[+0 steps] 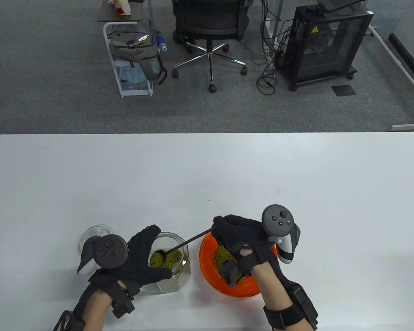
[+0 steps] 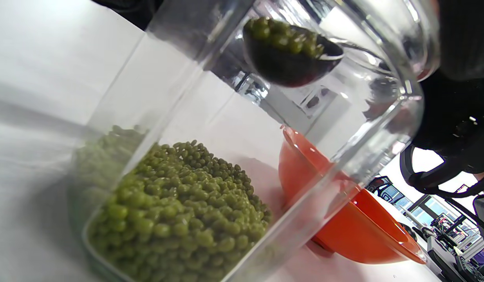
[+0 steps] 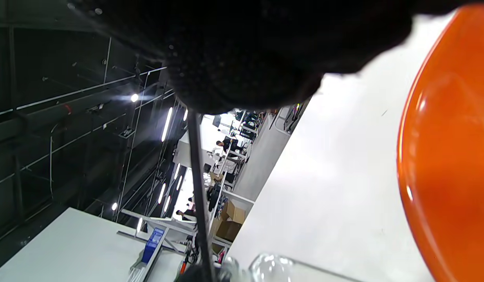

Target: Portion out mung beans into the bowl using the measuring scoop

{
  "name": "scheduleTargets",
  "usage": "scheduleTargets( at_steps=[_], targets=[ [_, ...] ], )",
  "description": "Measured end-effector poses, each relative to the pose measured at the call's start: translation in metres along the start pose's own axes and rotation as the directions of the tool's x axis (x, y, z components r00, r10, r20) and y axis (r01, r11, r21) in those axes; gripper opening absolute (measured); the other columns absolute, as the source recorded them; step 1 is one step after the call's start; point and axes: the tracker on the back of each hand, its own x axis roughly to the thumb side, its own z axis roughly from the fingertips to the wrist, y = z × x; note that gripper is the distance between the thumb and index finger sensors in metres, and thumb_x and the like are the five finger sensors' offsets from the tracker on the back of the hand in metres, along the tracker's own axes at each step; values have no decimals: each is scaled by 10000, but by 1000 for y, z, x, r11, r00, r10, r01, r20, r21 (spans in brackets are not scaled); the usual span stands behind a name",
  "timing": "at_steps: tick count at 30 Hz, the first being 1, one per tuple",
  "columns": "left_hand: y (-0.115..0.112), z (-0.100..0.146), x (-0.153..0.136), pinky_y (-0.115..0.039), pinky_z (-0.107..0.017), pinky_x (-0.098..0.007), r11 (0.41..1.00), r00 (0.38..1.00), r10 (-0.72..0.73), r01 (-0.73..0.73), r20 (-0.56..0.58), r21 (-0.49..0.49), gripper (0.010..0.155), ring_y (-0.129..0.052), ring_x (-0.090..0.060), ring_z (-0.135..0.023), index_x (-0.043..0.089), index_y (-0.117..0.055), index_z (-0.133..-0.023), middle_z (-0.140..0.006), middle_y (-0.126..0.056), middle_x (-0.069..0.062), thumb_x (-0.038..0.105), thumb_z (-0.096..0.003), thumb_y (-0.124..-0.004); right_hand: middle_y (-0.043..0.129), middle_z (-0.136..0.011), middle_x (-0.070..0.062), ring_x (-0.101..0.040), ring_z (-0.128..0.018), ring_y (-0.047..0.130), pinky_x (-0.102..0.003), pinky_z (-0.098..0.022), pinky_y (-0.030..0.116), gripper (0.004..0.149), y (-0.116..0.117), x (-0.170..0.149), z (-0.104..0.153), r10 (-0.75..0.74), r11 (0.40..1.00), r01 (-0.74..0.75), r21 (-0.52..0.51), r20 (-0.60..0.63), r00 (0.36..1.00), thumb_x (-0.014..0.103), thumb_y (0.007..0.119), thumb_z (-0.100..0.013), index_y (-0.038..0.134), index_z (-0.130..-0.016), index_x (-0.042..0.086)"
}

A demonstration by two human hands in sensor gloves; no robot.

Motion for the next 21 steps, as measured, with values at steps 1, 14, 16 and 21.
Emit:
scheduleTargets(
  at_steps=[1, 14, 16, 21],
  targets=[
    [0, 0, 0, -482, -719, -766, 1000, 1000, 0, 0, 0, 0, 1213, -518, -602, -1040, 8, -217, -1097, -1154, -318, -320, 821, -433, -825, 1030, -416, -116, -221, -212, 976, -368, -187, 851, 432, -3, -1, 0, -13, 1000, 13, 1, -3, 1000, 435, 814, -485, 995, -569, 51],
    [0, 0, 0, -482, -720, -765, 1000, 1000, 1, -1, 0, 0, 1215, -518, -603, -1039, 8, -215, -1097, -1148, -341, -318, 822, -433, -825, 1030, -416, -116, -220, -211, 976, -367, -188, 850, 432, -33, -2, -2, -110, 994, 109, -26, -28, 994, 436, 815, -486, 995, -570, 52],
    [0, 0, 0, -481, -719, -766, 1000, 1000, 1, -1, 0, 0, 1212, -517, -602, -1040, 10, -217, -1097, -1154, -318, -319, 822, -433, -825, 1030, -418, -115, -221, -215, 976, -367, -188, 850, 431, -38, -1, -2, -126, 992, 126, -18, -30, 992, 435, 815, -487, 995, -571, 52],
    [0, 0, 0, -481, -719, -766, 1000, 1000, 1, -1, 0, 0, 1214, -517, -603, -1040, 9, -216, -1097, -1155, -318, -319, 821, -432, -826, 1030, -420, -116, -222, -214, 977, -367, -190, 850, 433, -55, -1, 0, -152, 988, 152, -27, -26, 988, 436, 813, -488, 994, -574, 51]
  ],
)
